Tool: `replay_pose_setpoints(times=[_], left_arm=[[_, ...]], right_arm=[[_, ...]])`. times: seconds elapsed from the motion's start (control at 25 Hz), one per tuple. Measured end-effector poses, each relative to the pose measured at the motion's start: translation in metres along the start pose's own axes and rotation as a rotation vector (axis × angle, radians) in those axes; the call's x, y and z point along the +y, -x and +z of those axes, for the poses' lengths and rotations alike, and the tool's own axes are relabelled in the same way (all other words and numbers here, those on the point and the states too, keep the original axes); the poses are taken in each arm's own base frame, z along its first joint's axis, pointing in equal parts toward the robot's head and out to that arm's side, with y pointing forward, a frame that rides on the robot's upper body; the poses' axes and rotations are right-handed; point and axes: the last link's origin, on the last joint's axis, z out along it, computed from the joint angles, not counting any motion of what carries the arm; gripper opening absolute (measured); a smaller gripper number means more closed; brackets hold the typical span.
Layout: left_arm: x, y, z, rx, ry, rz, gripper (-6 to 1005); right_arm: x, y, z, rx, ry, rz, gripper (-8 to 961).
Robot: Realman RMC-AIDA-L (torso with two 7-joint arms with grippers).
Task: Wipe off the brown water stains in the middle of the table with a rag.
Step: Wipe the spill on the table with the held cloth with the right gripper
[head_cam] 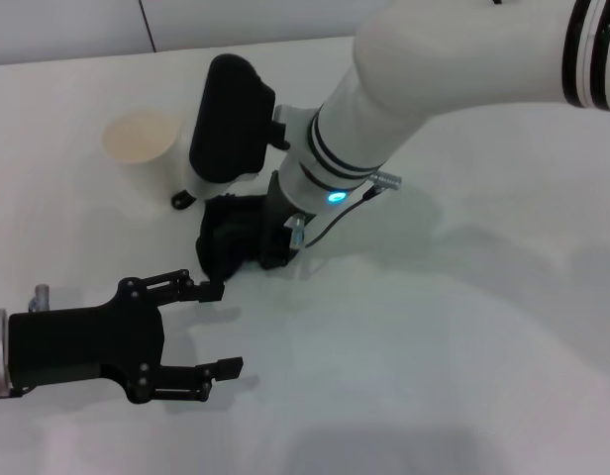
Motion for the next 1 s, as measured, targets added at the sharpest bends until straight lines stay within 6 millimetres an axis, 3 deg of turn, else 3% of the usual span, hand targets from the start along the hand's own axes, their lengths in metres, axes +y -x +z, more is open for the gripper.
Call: replay_pose_setpoints(times=[0.52,1.0], left_arm=[[0.0,0.0,0.0,0.001,-0.001,-0.002,859],[0.0,0.0,0.0,0.0,-0.002,0.0,859]], right_arm=[[-0.018,-0.009,-0.001,0.018,-0.038,0.056,98],[0.014,0.007,-0.005,0.012,0.048,-0.048,100]])
